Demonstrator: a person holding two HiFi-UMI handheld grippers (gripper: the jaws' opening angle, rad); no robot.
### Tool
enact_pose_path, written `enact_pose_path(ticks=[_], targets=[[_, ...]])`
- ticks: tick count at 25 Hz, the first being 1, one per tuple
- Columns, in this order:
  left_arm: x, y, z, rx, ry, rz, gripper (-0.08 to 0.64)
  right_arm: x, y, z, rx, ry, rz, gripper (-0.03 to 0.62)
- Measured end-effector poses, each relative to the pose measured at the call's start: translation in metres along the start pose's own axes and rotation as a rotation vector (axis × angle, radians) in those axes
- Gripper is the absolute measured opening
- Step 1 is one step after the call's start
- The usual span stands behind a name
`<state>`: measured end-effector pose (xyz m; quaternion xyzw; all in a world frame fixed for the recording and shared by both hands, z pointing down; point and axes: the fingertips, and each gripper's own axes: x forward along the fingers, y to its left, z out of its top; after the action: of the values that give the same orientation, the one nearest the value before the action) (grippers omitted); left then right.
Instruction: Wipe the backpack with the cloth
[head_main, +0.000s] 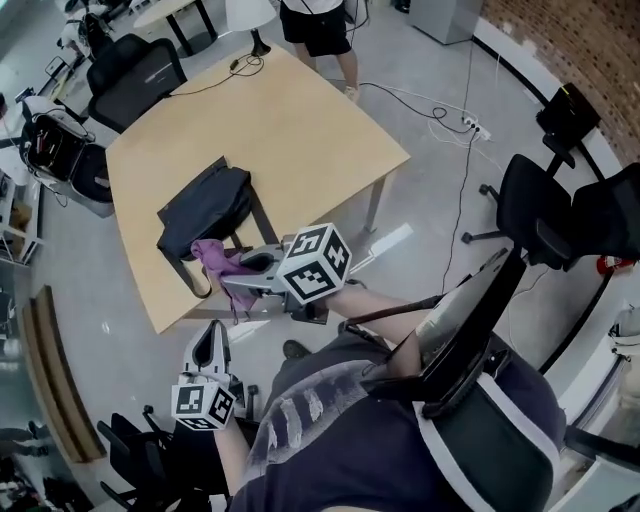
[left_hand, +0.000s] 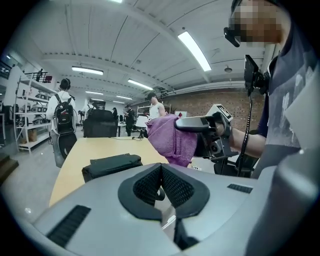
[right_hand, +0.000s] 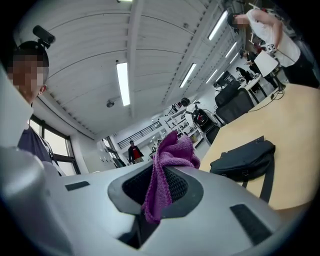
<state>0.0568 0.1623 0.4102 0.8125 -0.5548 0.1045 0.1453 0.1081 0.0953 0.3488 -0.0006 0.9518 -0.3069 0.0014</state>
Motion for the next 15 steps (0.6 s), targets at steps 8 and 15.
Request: enact_pose_path(ticks=[8, 15], targets=[[-0.058, -0.004, -0.009, -0.016, -0.052, 0.033, 0.006, 0.016, 0.048, -0.041, -0.033, 0.074, 0.009, 0.029], [-0.157, -0.009, -0.042, -0.061, -0.087, 0.013, 0.006, 0.044, 0.116, -0.102, 0.032, 0.097, -0.014, 0.029]])
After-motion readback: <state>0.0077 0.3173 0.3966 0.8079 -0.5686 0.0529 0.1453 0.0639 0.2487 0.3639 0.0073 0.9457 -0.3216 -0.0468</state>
